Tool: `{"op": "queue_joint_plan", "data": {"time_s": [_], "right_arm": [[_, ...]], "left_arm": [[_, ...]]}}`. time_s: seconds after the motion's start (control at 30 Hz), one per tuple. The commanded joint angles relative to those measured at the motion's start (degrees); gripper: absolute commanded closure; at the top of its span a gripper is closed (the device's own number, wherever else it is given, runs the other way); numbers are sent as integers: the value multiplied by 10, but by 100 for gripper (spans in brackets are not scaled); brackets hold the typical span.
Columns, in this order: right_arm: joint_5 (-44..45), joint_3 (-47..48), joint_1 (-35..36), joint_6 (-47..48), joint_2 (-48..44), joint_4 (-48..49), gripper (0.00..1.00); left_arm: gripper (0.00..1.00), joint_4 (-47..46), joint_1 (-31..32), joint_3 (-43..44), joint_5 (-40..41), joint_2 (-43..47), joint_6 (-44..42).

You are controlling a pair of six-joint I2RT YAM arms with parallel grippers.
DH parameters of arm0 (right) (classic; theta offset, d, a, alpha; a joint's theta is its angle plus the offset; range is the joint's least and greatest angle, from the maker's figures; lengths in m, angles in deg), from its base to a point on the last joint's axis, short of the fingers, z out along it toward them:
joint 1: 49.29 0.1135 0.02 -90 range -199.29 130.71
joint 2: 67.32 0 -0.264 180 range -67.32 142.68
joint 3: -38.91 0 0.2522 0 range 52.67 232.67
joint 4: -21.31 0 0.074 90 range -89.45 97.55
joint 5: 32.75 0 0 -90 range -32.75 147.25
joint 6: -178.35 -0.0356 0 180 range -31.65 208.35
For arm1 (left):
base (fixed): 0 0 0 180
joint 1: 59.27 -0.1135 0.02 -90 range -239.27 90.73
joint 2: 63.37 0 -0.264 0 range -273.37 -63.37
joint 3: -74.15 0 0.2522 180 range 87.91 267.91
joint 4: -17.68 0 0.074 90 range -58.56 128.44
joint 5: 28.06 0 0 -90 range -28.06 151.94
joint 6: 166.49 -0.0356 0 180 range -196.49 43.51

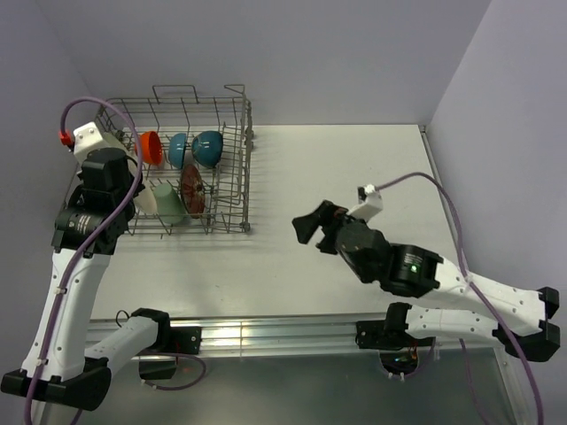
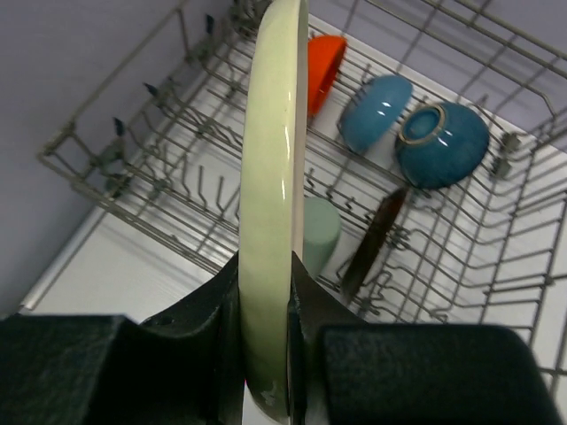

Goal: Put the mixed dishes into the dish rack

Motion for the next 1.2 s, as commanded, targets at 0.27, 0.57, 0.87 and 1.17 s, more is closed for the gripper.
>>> {"op": "queue_joint_plan", "data": {"time_s": [0.27,0.57,0.87,1.17], "right_arm": [[-248,324,-157,202,320,65,2],[-239,612,-167,214,559,-74,11],[-220,593,-166,204,602,-95,23],[-243,607,-164,215,639,-95,38]], "left_arm": [[100,-117,-6,2,103,23,-39],[100,-89,-56,-11,134,2,-43],[100,-90,-86,-55,118,10,-13],[100,-83,-115,-69,114,-13,18]]}}
